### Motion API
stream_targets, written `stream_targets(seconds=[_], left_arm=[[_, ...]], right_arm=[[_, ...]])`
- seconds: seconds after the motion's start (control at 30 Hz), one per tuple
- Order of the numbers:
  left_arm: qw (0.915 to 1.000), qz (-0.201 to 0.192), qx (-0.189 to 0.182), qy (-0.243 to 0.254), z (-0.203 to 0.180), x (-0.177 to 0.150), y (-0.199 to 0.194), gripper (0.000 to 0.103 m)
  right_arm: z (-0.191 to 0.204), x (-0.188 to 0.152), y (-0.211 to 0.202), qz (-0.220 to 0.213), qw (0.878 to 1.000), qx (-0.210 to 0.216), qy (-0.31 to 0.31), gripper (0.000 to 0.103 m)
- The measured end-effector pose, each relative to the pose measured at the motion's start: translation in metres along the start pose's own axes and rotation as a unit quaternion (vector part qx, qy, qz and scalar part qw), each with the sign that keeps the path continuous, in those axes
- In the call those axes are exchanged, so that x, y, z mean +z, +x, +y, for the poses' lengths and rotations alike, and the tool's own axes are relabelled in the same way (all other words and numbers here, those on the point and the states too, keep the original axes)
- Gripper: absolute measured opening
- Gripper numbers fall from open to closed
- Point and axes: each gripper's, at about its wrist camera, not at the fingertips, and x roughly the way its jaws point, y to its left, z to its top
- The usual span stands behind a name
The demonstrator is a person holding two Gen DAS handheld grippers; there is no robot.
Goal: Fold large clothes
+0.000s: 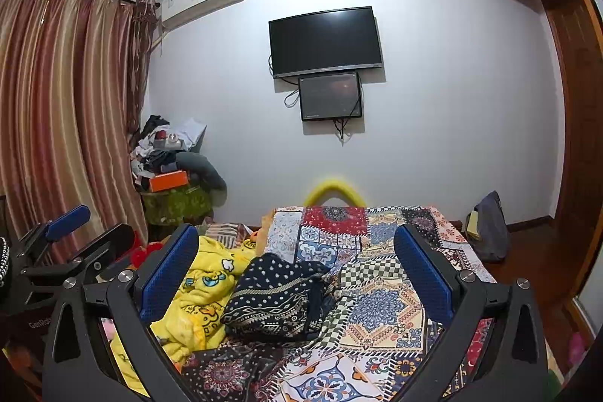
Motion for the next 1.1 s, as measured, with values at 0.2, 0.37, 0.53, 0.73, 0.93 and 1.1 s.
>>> stream_targets(seconds=[0.2, 0.37, 0.53, 0.73, 0.93, 1.1], left_arm=[[1.0, 0.001, -0.007, -0.001, 0.001, 0.0003, 0.0003, 0.103], [0.9999, 0.003, -0.013, -0.002, 0.0004, 0.0009, 0.0003, 0.103], [0.9997, 0.01, -0.023, -0.001, -0.0012, 0.0002, 0.0006, 0.103], [0.9996, 0.011, -0.024, 0.001, -0.0028, -0.0001, 0.0004, 0.103], [0.9996, 0.008, -0.026, -0.002, -0.0039, 0.0003, -0.0018, 0.103], [0.9996, 0.006, -0.027, -0.001, -0.005, 0.0002, -0.0029, 0.103]], right_arm=[[-0.0019, 0.0012, -0.0015, -0.001, 1.0, -0.002, 0.002, 0.103], [-0.0029, 0.0003, -0.0051, -0.006, 1.0, -0.006, 0.004, 0.103], [-0.0051, 0.0014, -0.0053, -0.007, 1.0, -0.009, 0.01, 0.103], [-0.0058, 0.0028, -0.0051, -0.008, 1.0, -0.014, 0.009, 0.103], [-0.0036, 0.0027, -0.0055, -0.009, 1.0, -0.017, 0.008, 0.103], [-0.0023, 0.0029, -0.0054, -0.009, 1.0, -0.017, 0.008, 0.103]])
